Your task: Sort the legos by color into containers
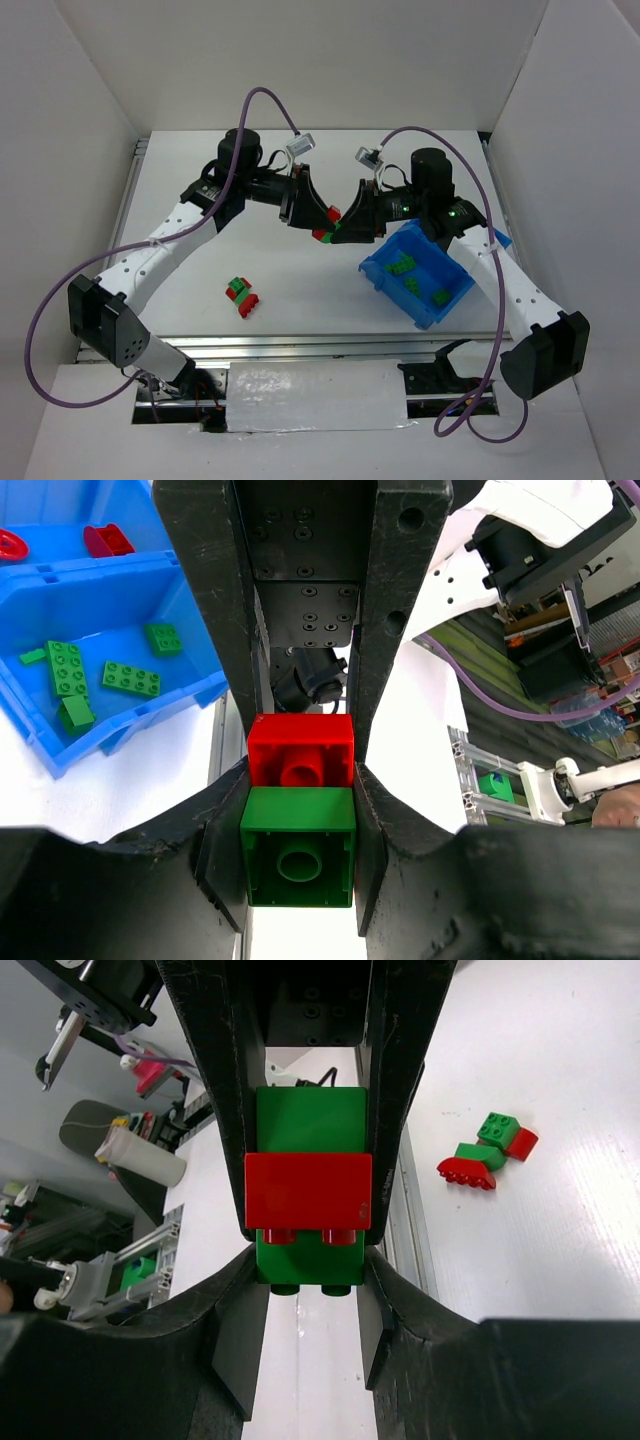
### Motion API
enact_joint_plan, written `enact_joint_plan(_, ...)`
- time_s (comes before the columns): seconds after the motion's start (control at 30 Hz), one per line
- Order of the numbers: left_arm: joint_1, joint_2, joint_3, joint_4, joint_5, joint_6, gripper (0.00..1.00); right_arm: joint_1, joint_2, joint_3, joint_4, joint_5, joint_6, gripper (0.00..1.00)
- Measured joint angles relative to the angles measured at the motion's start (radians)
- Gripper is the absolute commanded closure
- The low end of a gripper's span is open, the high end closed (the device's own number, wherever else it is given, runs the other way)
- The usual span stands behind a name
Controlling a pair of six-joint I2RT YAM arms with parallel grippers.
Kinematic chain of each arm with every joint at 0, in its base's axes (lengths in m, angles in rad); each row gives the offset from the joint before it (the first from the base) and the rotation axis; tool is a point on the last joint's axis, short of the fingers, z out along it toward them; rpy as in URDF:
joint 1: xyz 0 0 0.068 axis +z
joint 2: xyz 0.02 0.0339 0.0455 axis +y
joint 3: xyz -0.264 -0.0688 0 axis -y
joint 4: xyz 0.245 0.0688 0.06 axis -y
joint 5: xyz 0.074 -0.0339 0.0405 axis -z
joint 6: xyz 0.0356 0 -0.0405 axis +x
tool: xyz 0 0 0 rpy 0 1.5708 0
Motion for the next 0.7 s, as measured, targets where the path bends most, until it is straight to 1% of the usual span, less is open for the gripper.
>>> enact_joint_plan(0.13,0.005,0.000,0.000,-0.011,-0.003,0.006,1.00,-0.004,-0.014,-0.021,0.012,0.003,-0.005,1.00)
enact_joint_plan(0.23,0.004,0.002,0.000,-0.012,0.003,0.003,1.00,-0.016,-0.051,-0.068,0.054,0.007,0.008,1.00)
enact_joint_plan(0.33,0.039,0.003,0.000,0.013,0.035,-0.023,1.00,-0.048,-0.089,-0.115,0.050,0.008,0.008,1.00)
enact_joint_plan(0.5,0.077,0.003,0.000,0.040,0.050,-0.048,1.00,-0.073,-0.095,-0.150,0.049,0.027,0.009,1.00)
enact_joint_plan(0.6,0.085,0.003,0.024,-0.019,0.010,-0.014,1.00,-0.089,-0.115,-0.175,0.029,0.119,0.029,1.00)
enact_joint_plan(0.7,0.095,0.004,0.095,-0.146,-0.157,0.056,1.00,-0.108,-0.164,-0.180,-0.039,0.335,0.070,1.00)
